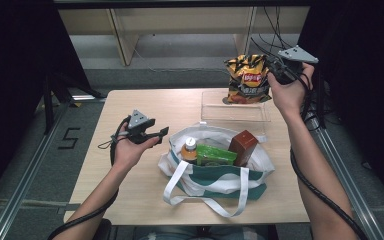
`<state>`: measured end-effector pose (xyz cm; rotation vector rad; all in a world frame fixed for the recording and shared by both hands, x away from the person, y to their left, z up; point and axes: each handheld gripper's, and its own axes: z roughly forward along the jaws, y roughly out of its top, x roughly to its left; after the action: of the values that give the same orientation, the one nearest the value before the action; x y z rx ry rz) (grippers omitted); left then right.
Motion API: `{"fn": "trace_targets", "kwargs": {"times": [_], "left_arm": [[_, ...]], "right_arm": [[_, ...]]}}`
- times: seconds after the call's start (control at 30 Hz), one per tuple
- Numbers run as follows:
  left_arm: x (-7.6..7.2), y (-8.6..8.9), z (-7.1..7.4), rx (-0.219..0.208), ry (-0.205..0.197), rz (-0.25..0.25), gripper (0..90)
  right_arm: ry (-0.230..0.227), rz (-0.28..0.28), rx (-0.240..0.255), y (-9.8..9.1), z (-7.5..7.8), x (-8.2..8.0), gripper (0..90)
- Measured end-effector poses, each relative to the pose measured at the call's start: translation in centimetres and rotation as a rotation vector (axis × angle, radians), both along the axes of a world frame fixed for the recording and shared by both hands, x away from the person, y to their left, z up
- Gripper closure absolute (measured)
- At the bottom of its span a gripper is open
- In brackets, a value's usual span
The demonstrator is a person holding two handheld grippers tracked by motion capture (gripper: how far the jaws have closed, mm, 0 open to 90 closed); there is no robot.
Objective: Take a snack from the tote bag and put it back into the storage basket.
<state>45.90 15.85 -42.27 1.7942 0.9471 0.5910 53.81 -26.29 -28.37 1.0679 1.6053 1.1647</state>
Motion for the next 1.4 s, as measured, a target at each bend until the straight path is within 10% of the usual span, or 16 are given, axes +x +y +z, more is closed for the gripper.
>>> {"fn": "trace_targets", "kwargs": {"times": [1.4], "left_arm": [[-0.1,0.1,0.0,-0.006,-0.009,0.009,36.8]], "right_arm": [[0.116,-0.034,0.034,0.2,-3.7,4.3,90.0]]}}
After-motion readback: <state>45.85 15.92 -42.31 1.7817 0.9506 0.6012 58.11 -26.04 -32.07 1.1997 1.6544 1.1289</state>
